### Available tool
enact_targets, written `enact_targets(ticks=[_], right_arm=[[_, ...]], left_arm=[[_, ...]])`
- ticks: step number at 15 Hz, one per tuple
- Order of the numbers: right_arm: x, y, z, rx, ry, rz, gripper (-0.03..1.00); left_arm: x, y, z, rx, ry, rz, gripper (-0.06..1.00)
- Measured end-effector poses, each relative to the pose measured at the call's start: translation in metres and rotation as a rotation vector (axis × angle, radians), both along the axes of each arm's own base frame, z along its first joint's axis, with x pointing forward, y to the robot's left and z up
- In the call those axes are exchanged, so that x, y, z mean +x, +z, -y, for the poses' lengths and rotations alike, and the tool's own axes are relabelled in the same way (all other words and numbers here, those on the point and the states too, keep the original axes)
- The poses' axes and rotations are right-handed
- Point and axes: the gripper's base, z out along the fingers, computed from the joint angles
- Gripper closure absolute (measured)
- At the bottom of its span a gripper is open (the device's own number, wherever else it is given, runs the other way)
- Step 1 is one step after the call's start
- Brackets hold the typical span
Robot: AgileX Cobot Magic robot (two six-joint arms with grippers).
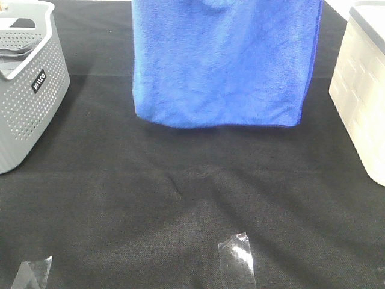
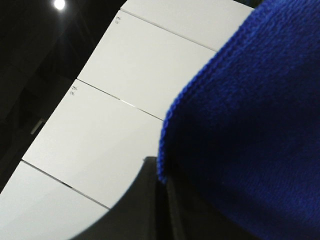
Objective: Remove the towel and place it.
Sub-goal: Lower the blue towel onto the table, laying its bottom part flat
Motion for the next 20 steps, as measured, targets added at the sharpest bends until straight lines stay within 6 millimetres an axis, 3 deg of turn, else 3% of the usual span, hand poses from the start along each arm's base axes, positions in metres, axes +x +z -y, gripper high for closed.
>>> enact_targets(ticks=[3, 7, 12, 14, 17, 20], right_arm=[[0.015, -0.011, -0.007, 0.028, 0.017, -0.021, 0.97], [0.043, -0.031, -0.018, 0.054, 0.032, -0.018, 0.97], [0.099, -0.065, -0.039, 0.075, 0.047, 0.049, 0.97], [0.136, -0.080, -0.045, 0.088, 0.036, 0.082, 0.97], [0.156, -0.072, -0.028, 0.137, -0.001, 0.152, 0.97], [0.154, -0.057, -0.017, 0.175, -0.011, 0.206, 0.97]], left_arm=[[0.016, -0.011, 0.005, -0.016, -0.003, 0.029, 0.94], [0.056, -0.030, -0.016, -0.134, 0.044, 0.068, 0.94], [0.115, -0.065, -0.041, -0.220, 0.094, 0.132, 0.94], [0.154, -0.072, -0.042, -0.289, 0.091, 0.182, 0.94], [0.179, -0.071, -0.037, -0.371, 0.058, 0.229, 0.94], [0.187, -0.073, -0.035, -0.437, 0.026, 0.221, 0.94]])
